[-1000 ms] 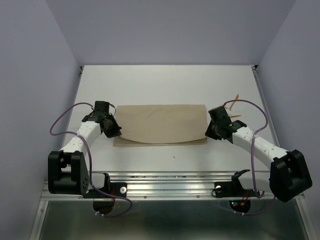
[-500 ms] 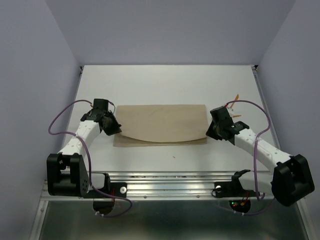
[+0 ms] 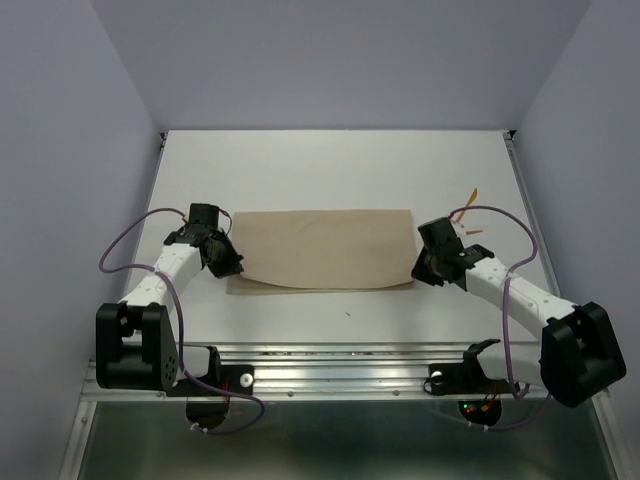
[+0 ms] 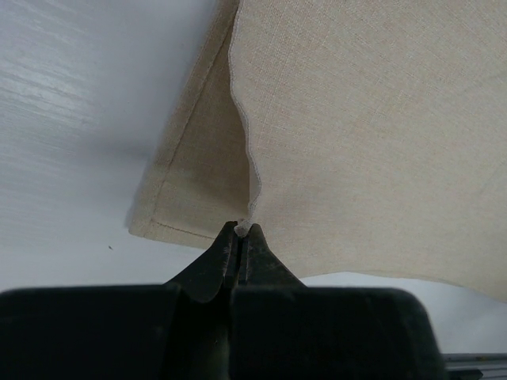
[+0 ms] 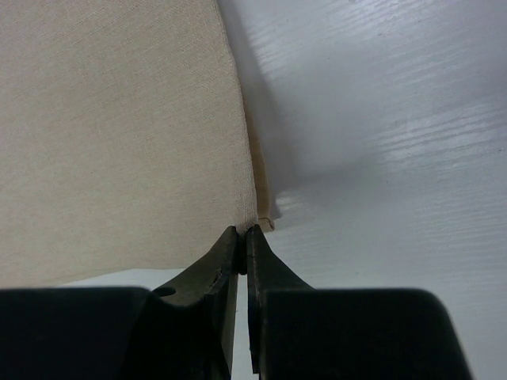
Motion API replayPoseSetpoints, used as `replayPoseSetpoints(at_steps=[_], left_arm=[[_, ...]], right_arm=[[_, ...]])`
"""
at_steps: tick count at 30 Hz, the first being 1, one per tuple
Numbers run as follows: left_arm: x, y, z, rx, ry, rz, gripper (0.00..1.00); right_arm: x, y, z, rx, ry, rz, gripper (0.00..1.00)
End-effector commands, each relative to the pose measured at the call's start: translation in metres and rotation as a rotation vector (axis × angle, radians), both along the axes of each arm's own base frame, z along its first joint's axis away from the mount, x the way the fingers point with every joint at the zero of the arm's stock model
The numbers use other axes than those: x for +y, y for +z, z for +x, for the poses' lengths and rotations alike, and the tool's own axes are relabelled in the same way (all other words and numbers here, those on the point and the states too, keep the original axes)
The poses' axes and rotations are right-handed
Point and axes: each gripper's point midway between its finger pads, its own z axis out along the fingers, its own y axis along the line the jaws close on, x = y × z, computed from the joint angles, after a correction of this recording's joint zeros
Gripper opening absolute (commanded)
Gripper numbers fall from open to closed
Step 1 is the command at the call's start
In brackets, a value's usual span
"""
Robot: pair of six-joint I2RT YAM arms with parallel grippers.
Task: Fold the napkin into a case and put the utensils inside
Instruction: Fold and flatten the napkin at the center of the board.
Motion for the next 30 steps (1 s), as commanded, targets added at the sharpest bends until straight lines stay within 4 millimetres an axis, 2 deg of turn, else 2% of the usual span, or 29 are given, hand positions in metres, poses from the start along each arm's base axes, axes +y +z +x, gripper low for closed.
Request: replayPoseSetpoints(at_steps=[1, 8, 18, 22, 25, 30], left_arm=[[0.004, -0.005, -0.001, 0.011, 0.019, 0.015, 0.00], [0.004, -0.005, -0.001, 0.017, 0.025, 0.017, 0.00], [0.006, 0.025, 0.013, -0.045, 0.032, 0.025, 0.00], [0.008, 0.032, 0.014, -0.060, 0.033, 0.034, 0.00], [0.009, 0.030, 0.013, -0.052, 0.033, 0.038, 0.00], [0.008, 0.017, 0.006, -0.027, 0.035, 0.032, 0.00]], right_arm=[[0.003, 0.001, 0.004, -0.022, -0.003, 0.010, 0.01], [0.000, -0.005, 0.001, -0.009, -0.007, -0.001, 0.01], [-0.005, 0.027, 0.010, -0.089, -0.024, -0.016, 0.01], [-0.006, 0.033, 0.010, -0.102, -0.028, -0.013, 0.01], [-0.006, 0.032, 0.008, -0.097, -0.024, -0.008, 0.01], [-0.004, 0.021, 0.002, -0.065, -0.009, 0.001, 0.01]])
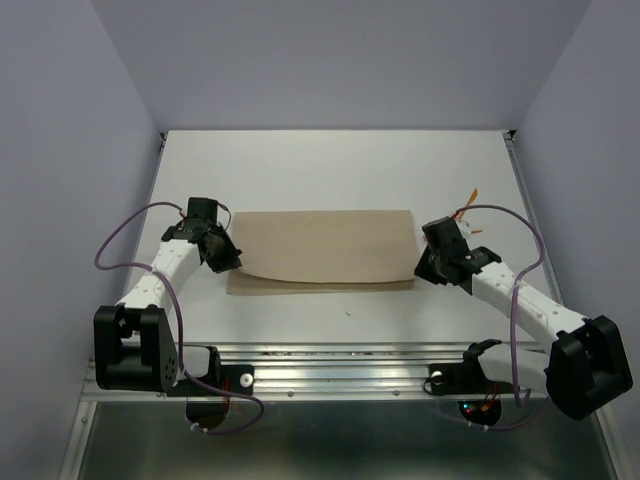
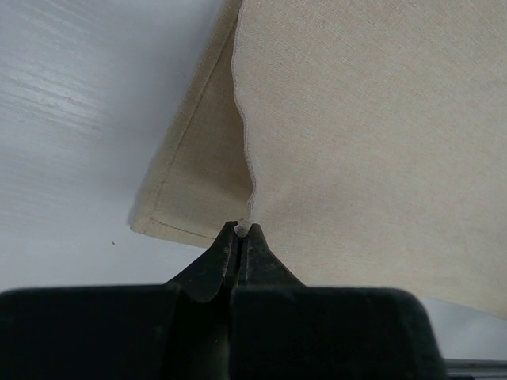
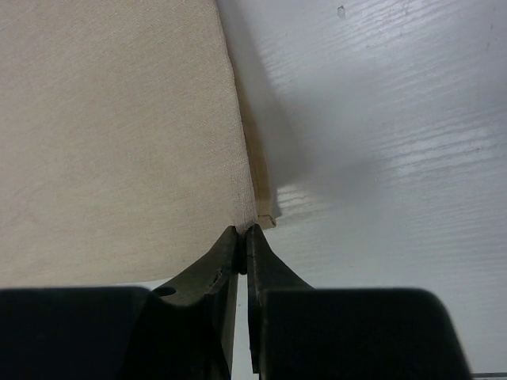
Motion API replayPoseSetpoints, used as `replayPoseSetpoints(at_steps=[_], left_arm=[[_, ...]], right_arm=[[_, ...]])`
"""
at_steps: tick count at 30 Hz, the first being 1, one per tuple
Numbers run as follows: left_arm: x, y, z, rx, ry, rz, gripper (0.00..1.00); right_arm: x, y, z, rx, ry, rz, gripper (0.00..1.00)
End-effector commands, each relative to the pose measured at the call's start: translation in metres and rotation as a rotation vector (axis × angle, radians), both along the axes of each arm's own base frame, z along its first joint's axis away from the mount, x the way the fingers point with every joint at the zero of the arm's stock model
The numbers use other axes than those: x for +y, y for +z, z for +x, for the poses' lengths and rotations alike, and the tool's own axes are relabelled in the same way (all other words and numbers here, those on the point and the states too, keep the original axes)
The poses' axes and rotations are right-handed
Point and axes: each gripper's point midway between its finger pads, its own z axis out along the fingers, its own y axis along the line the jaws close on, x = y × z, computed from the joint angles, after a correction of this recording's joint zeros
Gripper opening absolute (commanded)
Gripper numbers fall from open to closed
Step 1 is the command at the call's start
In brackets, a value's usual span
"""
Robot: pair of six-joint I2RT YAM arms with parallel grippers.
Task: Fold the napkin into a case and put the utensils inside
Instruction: Fold and flatten the napkin at the center of the board.
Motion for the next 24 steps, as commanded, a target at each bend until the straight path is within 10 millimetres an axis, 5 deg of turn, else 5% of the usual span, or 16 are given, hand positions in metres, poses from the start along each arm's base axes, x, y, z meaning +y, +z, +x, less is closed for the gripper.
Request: replayPoseSetpoints(at_steps=[1, 8, 24], left_arm=[[0.004, 0.000, -0.003, -0.006, 0.016, 0.012, 0.00], [0.003, -0.022, -0.012, 0.048, 0.018, 0.010, 0.00], [0.003, -0.037, -0.014, 0.104, 0.017, 0.012, 0.00]], right_arm=[[0.002, 0.004, 0.001, -0.011, 0.006, 0.003, 0.01], [0.006, -0.014, -0.008, 0.044, 0.024, 0.017, 0.01], [0.005, -0.034, -0.015, 0.093, 0.041, 0.005, 0.01]])
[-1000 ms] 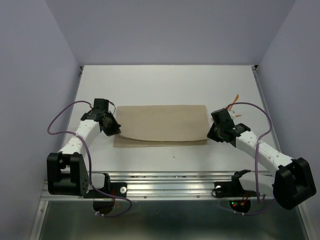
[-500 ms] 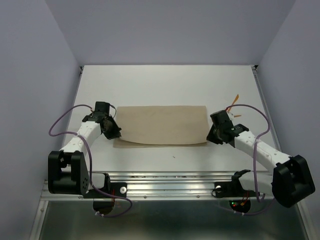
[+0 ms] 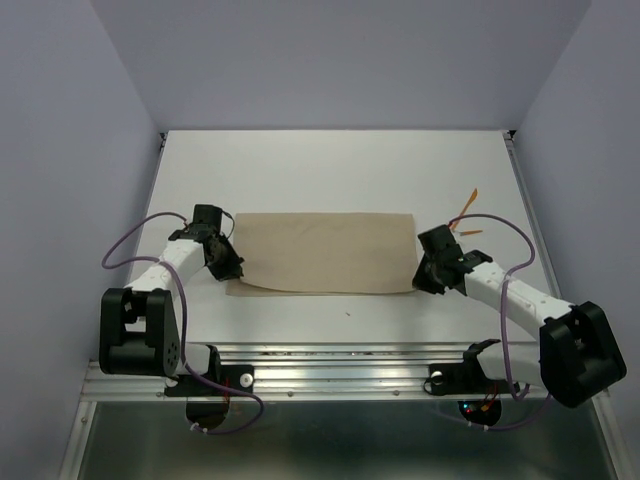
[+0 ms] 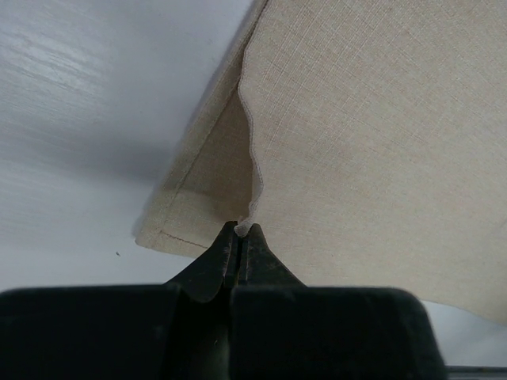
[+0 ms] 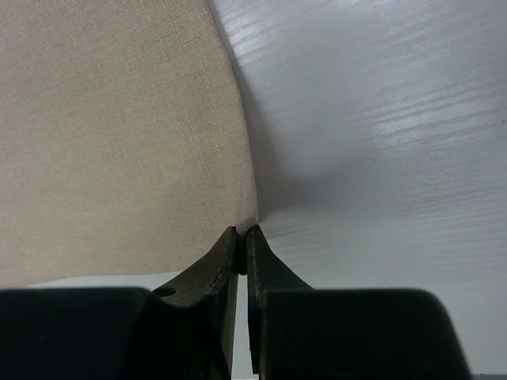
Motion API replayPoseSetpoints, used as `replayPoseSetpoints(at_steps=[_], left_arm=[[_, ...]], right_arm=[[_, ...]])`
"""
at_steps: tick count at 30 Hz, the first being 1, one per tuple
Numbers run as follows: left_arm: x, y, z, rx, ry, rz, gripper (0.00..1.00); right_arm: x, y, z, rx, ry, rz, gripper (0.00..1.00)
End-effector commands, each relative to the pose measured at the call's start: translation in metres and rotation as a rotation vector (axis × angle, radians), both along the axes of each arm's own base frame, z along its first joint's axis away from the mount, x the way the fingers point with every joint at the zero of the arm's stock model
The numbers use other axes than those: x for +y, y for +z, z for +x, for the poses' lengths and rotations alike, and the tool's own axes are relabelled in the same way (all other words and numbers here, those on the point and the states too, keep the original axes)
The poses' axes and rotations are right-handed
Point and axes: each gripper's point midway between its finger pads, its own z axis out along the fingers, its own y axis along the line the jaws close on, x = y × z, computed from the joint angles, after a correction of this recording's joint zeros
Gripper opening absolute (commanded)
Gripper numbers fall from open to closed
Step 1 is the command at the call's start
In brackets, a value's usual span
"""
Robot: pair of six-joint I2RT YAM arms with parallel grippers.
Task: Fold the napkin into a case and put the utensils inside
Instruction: Fold and flatten the napkin at the center of the board.
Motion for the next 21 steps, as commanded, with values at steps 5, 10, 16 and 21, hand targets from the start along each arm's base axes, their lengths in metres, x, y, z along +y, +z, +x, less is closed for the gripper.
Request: replayPoseSetpoints(at_steps=[5, 10, 16, 21], left_arm=[[0.005, -0.003, -0.003, 0.032, 0.009, 0.024, 0.37], [0.013, 0.015, 0.005, -0.007, 0.027, 0.063, 0.76], [0.027, 0.044, 0.022, -0.086, 0.061, 0.138, 0.75], [0.025, 0.038, 0.022, -0.072, 0.048, 0.134, 0.63]], right_arm=[[0.003, 0.001, 0.005, -0.022, 0.022, -0.002, 0.27], [-0.006, 0.003, 0.006, -0.020, 0.024, -0.055, 0.61], [-0.018, 0.020, 0.017, -0.058, 0.010, -0.136, 0.65], [-0.012, 0.037, 0.025, -0.099, 0.015, -0.106, 0.59]])
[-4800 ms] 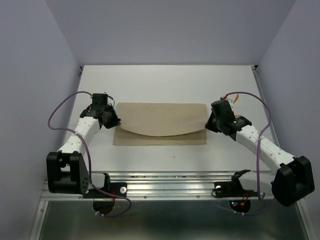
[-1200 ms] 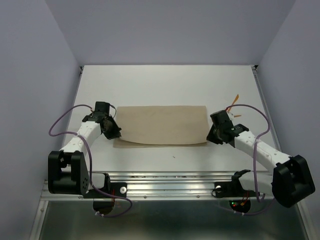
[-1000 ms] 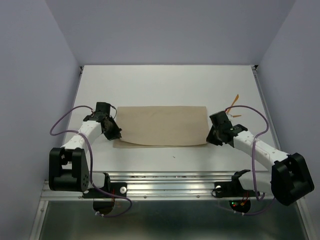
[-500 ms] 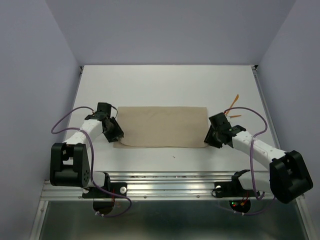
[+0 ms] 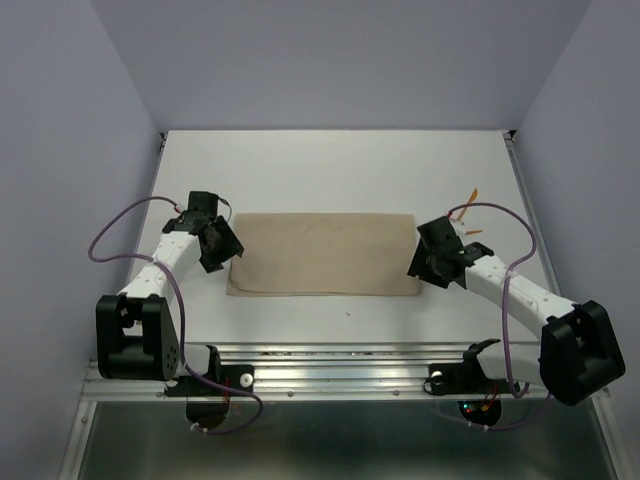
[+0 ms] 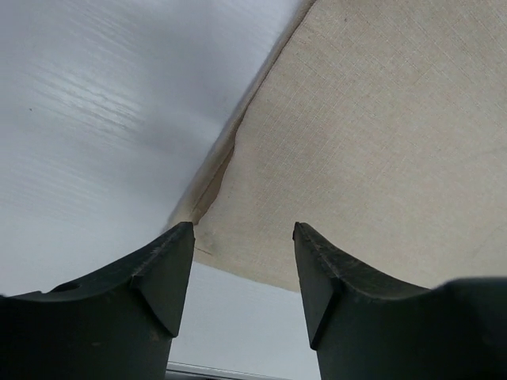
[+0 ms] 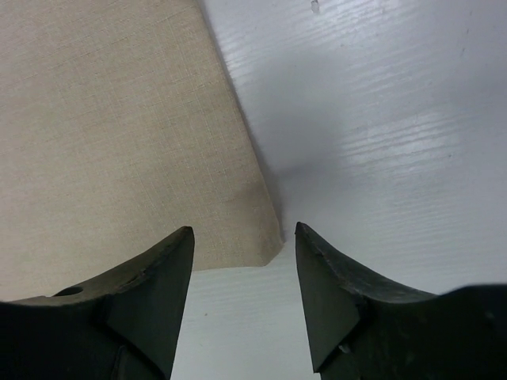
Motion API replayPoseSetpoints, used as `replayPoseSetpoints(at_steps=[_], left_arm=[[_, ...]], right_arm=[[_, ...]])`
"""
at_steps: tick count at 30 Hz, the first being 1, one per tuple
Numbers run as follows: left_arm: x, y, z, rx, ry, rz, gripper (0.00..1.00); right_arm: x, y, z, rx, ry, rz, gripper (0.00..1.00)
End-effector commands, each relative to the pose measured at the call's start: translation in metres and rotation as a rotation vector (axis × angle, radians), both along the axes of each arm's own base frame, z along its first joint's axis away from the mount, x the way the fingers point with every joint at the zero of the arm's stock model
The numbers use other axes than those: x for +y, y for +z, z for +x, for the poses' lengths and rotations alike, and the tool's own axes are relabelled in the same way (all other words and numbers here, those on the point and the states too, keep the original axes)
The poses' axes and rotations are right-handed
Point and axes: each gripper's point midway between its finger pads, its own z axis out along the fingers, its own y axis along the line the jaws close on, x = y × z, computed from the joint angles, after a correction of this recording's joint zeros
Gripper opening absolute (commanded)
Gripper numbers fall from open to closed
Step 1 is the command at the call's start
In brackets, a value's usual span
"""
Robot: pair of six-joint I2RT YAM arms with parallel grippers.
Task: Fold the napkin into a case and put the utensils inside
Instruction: Fold and flatten the napkin at the center of the board, then smooth out the rectangle-folded napkin at the center of the board.
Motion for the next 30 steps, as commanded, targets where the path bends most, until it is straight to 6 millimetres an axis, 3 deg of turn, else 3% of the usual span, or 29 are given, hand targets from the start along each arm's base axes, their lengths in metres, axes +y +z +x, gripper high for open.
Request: replayPoseSetpoints(at_steps=[1, 4, 12, 16, 23, 25, 26, 27, 30], left_arm=[[0.007, 0.002, -0.003, 0.003, 0.007, 0.035, 0.62], [0.009, -0.009, -0.011, 0.028, 0.020, 0.040, 0.61], [0.005, -0.036, -0.021, 0.084, 0.048, 0.015, 0.44], [0.004, -0.050, -0.024, 0.121, 0.060, 0.007, 0.43], [0.003, -0.058, -0.026, 0.138, 0.064, 0.000, 0.43], [0.003, -0.064, -0.028, 0.155, 0.063, 0.001, 0.36], [0.002, -0.065, -0.028, 0.159, 0.059, -0.001, 0.29], [0.001, -0.067, -0.028, 0.161, 0.056, -0.006, 0.15], [0.000, -0.072, -0.030, 0.175, 0.051, -0.004, 0.00]], right_arm=[[0.004, 0.027, 0.015, -0.074, 0.009, 0.007, 0.54], [0.009, 0.026, 0.015, -0.069, 0.025, 0.026, 0.45], [0.023, 0.023, 0.017, -0.052, 0.077, 0.073, 0.37], [0.033, 0.017, 0.019, -0.026, 0.123, 0.084, 0.36], [0.049, -0.006, 0.021, 0.021, 0.152, 0.108, 0.32], [0.050, -0.014, 0.023, 0.038, 0.146, 0.100, 0.32], [0.050, -0.016, 0.025, 0.036, 0.141, 0.099, 0.32], [0.048, -0.019, 0.027, 0.035, 0.130, 0.085, 0.31], [0.039, -0.030, 0.034, 0.043, 0.103, 0.020, 0.30]])
